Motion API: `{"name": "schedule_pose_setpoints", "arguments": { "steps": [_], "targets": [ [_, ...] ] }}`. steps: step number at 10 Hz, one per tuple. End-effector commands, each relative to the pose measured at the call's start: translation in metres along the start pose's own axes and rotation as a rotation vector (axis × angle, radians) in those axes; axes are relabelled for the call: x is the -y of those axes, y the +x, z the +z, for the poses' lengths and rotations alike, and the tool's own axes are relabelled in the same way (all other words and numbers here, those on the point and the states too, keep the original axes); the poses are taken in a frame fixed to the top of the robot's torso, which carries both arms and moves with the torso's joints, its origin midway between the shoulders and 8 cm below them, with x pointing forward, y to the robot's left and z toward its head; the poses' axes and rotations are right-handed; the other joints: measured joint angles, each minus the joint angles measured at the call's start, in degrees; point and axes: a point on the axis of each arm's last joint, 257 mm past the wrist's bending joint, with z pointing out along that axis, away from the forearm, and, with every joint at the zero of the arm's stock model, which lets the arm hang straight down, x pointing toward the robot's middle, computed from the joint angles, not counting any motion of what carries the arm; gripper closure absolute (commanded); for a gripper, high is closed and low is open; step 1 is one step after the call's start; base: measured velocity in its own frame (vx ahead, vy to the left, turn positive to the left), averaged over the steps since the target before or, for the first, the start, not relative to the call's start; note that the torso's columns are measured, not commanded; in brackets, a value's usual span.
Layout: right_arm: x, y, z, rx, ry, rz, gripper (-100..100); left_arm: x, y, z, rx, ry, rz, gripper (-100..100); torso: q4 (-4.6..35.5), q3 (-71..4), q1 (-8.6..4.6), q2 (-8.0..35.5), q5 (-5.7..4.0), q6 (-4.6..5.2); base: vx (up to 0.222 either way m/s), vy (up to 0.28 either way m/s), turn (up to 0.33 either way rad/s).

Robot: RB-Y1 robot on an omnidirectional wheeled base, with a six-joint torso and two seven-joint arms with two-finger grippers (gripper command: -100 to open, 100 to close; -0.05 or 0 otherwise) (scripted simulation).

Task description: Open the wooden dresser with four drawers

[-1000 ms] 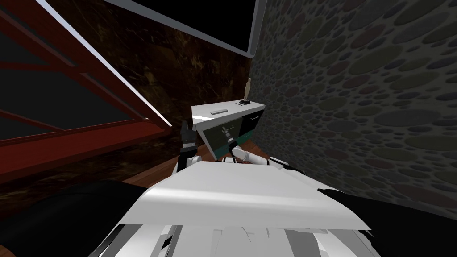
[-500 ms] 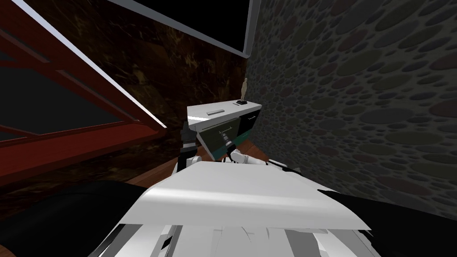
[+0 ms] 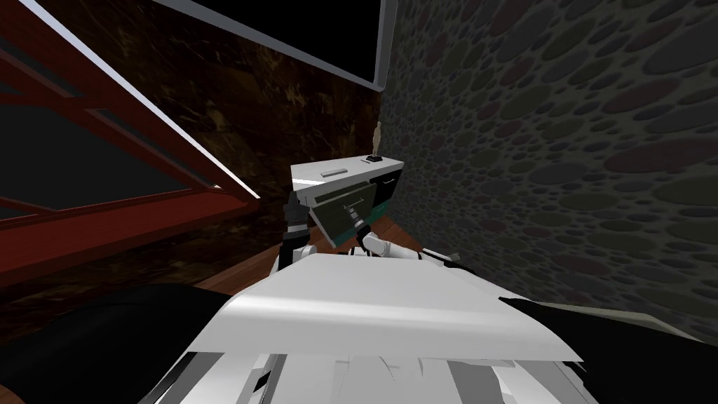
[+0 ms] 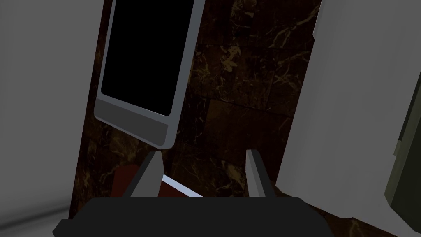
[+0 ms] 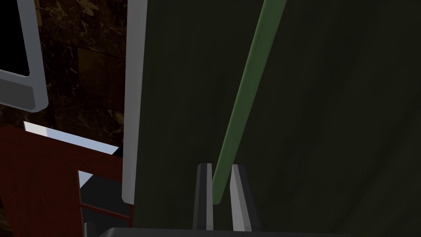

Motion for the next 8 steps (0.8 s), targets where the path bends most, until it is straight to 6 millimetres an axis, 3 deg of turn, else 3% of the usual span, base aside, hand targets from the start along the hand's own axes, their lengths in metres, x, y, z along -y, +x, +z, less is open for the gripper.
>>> {"name": "schedule_pose_setpoints", "arguments": {
  "steps": [1, 4, 5, 6, 8],
  "targets": [
    [0.009, -0.003, 0.001, 0.009, 0.017, 0.000, 100, 0.000, 0.000, 0.000, 0.000, 0.000, 0.000, 0, -0.07, 0.02, -0.01, 0.07, 0.04, 0.00, -0.144, -0.111, -0.063],
    [0.023, -0.008, 0.002, 0.022, 0.043, -0.001, 100, 0.000, 0.000, 0.000, 0.000, 0.000, 0.000, 0, 0.10, 0.20, -0.17, 0.38, -0.05, -0.01, -0.168, -0.123, -0.060],
    [0.008, -0.010, -0.003, 0.023, 0.014, -0.002, 100, 0.000, 0.000, 0.000, 0.000, 0.000, 0.000, 0, 0.20, 0.22, -0.07, 0.43, -0.05, -0.06, -0.074, -0.055, -0.017],
    [0.010, -0.002, 0.007, 0.032, 0.003, -0.004, -100, 0.000, 0.000, 0.000, 0.000, 0.000, 0.000, 0, 0.08, 0.06, 0.20, 0.11, 0.03, -0.09, -0.050, -0.007, -0.065],
    [0.017, 0.006, 0.018, 0.040, 0.003, -0.003, -100, 0.000, 0.000, 0.000, 0.000, 0.000, 0.000, 0, -0.32, -0.10, 0.25, -0.18, 0.14, -0.05, -0.083, 0.022, -0.067]
  ]
}}
